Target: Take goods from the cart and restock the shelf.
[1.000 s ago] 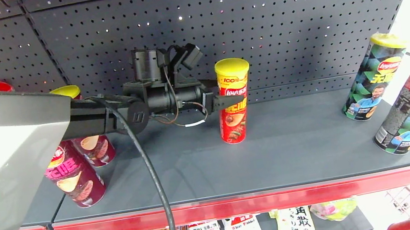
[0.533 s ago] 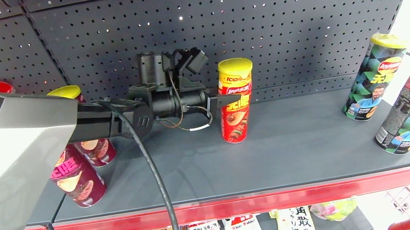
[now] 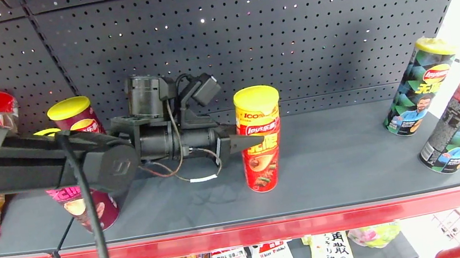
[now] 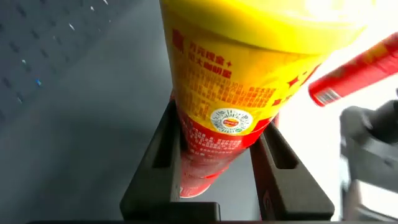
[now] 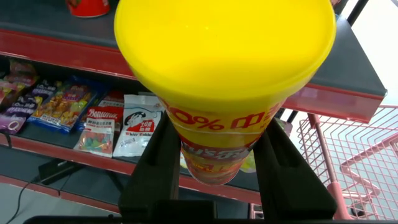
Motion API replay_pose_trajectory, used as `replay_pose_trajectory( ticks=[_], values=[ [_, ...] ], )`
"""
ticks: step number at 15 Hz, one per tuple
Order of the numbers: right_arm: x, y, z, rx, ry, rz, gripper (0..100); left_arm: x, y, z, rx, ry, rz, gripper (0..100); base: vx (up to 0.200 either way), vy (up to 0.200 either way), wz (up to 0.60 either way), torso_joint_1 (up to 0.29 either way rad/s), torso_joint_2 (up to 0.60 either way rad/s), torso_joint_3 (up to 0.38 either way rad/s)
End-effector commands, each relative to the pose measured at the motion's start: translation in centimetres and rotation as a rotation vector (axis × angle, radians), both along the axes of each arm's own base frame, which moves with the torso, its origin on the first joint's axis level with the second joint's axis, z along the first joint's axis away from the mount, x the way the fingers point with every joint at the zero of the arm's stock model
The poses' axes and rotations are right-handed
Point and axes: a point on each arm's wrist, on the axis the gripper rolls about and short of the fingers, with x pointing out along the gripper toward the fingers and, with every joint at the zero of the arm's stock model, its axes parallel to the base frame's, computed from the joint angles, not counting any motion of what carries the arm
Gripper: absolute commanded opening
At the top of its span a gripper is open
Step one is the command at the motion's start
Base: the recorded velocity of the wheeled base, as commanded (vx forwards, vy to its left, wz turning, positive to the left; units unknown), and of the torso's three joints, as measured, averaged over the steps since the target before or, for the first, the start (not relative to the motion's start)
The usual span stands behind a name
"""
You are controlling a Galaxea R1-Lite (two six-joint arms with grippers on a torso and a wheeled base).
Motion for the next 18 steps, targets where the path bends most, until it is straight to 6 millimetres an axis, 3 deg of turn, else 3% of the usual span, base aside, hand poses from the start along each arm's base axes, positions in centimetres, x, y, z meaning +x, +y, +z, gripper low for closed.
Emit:
replay_pose_trajectory(
  ticks=[1, 5, 18],
  values=[
    [0.0, 0.0, 0.0, 0.000, 0.001, 0.002, 0, -2.6, 1.4, 1.0, -0.014, -0.029, 0.003, 0, 0.000, 0.000, 0.00, 0.000, 0.00, 0.000],
    [0.0, 0.0, 0.0, 0.000, 0.001, 0.002, 0, -3.6, 1.6, 0.2, -0.031, -0.055, -0.004, 0, 0.000, 0.000, 0.00, 0.000, 0.00, 0.000],
    [0.0, 0.0, 0.0, 0.000, 0.002, 0.002, 0, -4.5, 1.3, 0.7, -0.040, -0.054, -0.028, 0, 0.000, 0.000, 0.00, 0.000, 0.00, 0.000]
  ],
)
